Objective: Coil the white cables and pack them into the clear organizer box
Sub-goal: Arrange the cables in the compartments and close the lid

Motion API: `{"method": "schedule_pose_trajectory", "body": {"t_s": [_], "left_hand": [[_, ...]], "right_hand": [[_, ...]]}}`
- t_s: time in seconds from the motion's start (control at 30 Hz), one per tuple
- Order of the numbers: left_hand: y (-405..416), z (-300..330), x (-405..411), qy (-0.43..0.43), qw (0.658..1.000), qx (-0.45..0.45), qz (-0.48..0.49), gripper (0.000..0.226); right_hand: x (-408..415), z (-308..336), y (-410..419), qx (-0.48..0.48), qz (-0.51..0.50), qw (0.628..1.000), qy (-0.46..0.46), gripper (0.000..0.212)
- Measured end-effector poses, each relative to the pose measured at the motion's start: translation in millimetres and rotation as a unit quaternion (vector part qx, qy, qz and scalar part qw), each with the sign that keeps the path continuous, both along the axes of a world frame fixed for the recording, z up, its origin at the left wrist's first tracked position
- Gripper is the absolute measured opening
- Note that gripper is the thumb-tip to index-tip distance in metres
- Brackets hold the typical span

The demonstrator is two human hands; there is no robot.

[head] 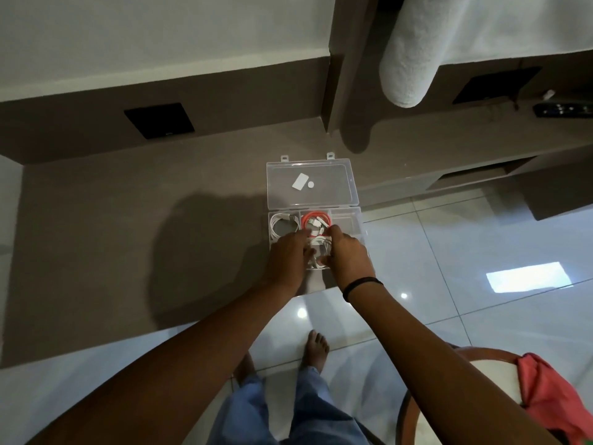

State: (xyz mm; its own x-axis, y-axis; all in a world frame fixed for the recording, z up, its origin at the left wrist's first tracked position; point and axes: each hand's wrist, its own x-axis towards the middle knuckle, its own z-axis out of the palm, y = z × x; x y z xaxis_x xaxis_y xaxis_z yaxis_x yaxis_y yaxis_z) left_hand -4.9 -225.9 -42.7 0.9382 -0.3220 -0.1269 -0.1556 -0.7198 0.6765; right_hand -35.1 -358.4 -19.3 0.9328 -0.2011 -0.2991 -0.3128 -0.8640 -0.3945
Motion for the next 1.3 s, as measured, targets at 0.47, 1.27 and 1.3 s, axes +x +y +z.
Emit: {"method": "schedule_pose_trajectory", "body": {"t_s": [0.47, 1.27, 1.3], "left_hand": [[31, 1, 0, -0.177, 0.952, 0.210, -0.135, 0.041], [19, -12, 18, -0.120, 0.967, 0.210, -0.073, 0.041], [18, -13, 17, -0.124, 0.967, 0.210, -0.069, 0.039]], "right_hand": [[-9, -5, -8, -0.008, 0.026, 0.999, -0.038, 0.033], [1, -14, -24, 0.032, 0.009, 0.998, 0.059, 0.032], [0, -17, -21, 0.021, 0.017, 0.998, 0.050, 0.030]]}}
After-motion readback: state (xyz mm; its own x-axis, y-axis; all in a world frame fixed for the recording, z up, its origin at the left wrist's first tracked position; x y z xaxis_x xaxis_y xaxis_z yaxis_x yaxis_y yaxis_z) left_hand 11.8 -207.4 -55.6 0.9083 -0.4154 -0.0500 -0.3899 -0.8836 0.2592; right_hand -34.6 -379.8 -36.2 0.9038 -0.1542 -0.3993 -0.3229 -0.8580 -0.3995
